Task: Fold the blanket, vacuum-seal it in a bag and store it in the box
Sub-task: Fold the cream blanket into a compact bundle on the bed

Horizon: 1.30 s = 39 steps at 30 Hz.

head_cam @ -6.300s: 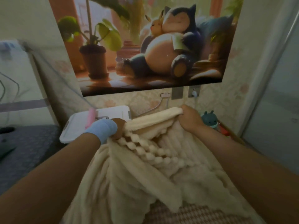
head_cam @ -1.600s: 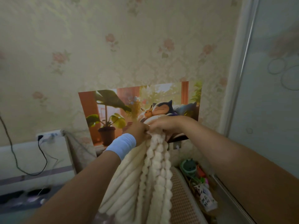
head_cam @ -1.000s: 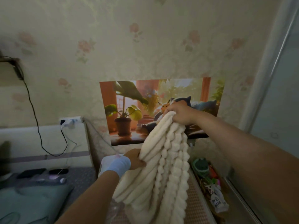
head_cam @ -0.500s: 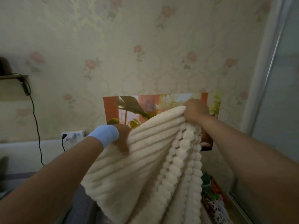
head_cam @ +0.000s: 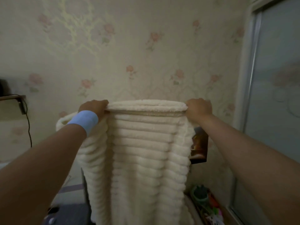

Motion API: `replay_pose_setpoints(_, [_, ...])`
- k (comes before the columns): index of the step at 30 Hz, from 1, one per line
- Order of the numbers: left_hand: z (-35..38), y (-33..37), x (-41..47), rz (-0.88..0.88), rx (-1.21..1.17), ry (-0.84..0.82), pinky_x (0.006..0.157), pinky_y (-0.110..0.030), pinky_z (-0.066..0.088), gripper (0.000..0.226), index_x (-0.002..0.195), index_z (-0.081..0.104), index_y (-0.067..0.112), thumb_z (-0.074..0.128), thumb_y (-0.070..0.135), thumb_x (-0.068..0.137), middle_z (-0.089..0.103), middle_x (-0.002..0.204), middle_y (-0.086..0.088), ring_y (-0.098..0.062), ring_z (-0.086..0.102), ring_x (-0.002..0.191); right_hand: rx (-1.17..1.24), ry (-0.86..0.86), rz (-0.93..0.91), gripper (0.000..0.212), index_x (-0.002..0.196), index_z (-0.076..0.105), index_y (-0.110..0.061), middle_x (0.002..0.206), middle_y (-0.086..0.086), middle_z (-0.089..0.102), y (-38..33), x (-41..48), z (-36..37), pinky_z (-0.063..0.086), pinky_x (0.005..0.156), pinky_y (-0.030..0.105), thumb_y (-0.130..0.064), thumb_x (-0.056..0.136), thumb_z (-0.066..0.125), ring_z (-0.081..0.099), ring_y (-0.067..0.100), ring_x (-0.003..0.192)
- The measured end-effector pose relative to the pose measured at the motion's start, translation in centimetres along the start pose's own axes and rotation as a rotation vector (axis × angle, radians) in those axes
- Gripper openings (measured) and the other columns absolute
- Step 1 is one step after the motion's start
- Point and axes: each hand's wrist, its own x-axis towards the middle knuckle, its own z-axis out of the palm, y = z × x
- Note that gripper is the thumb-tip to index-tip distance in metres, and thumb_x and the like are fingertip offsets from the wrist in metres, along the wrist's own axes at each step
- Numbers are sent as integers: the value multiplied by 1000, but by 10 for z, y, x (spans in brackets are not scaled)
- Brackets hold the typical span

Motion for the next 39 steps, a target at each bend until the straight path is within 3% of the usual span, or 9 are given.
replay_pose_setpoints(5, [1, 30, 1, 101, 85, -247, 102, -34, 39, 58, 141, 43, 23, 61, 43, 89, 51, 139, -8, -26, 50, 125, 60, -289, 159, 26, 103, 59, -17, 100, 4, 65, 21, -5, 11, 52, 67, 31, -39, 90, 53, 65, 23, 84])
replay_pose_setpoints(9, [22, 40, 2, 96, 133, -488, 107, -27, 31, 70, 144, 37, 12, 70, 32, 85, 42, 146, -5, -21, 44, 132, 425, -395, 339, 17, 89, 63, -3, 82, 14, 68, 21, -12, 46, 55, 53, 31, -10, 91, 47, 70, 27, 61])
replay_pose_setpoints(16, [137, 41, 17, -26, 69, -189, 93, -38, 47, 36, 130, 46, 29, 41, 36, 95, 58, 128, -11, -34, 59, 110, 532, -242, 290, 22, 91, 61, -17, 99, 1, 62, 17, -12, 139, 42, 70, 30, -11, 99, 41, 54, 22, 84])
replay_pose_setpoints(21, [229, 67, 22, -78, 30, -460, 104, -37, 38, 43, 141, 40, 17, 39, 32, 101, 47, 141, -14, -32, 48, 125, 312, -496, 210, 27, 102, 63, -19, 103, 2, 63, 33, -35, 225, 51, 83, 39, -31, 98, 39, 61, 27, 95])
replay_pose_setpoints(25, [316, 78, 22, -63, 126, -704, 100, -33, 42, 35, 128, 56, 11, 52, 25, 96, 58, 129, -8, -24, 56, 118, 331, -734, 332, 24, 95, 61, -9, 89, 11, 67, 43, -63, 286, 48, 55, 27, -29, 93, 48, 65, 25, 70])
replay_pose_setpoints(28, [359, 93, 18, -58, 194, -846, 99, -28, 41, 31, 126, 58, 13, 51, 24, 97, 58, 130, -2, -17, 56, 118, 416, -847, 492, 36, 121, 57, -2, 104, 14, 65, 44, -79, 327, 51, 51, 28, -27, 95, 51, 67, 25, 70])
replay_pose_setpoints(31, [398, 106, 27, -118, 17, -779, 93, -32, 45, 30, 124, 58, 5, 49, 17, 97, 59, 129, -11, -27, 58, 115, 259, -923, 503, 51, 148, 39, -8, 143, 14, 50, 44, -82, 367, 58, 85, 38, -31, 103, 43, 63, 32, 104])
replay_pose_setpoints(35, [418, 119, 57, -276, -407, -302, 93, -39, 43, 38, 126, 57, 9, 56, 9, 88, 55, 129, -20, -38, 54, 116, 763, -765, 712, 14, 103, 61, -4, 99, 17, 62, 38, -53, 409, 56, 72, 37, -14, 95, 55, 65, 30, 84])
replay_pose_setpoints(39, [420, 146, 65, -249, -782, -45, 90, -27, 37, 83, 153, 6, 31, 55, 2, 92, -17, 159, -10, -23, 28, 140, 1244, -628, 542, 105, 150, 16, -48, 155, 3, 38, 50, -29, 496, 45, 103, 53, -46, 67, 80, 50, 29, 129])
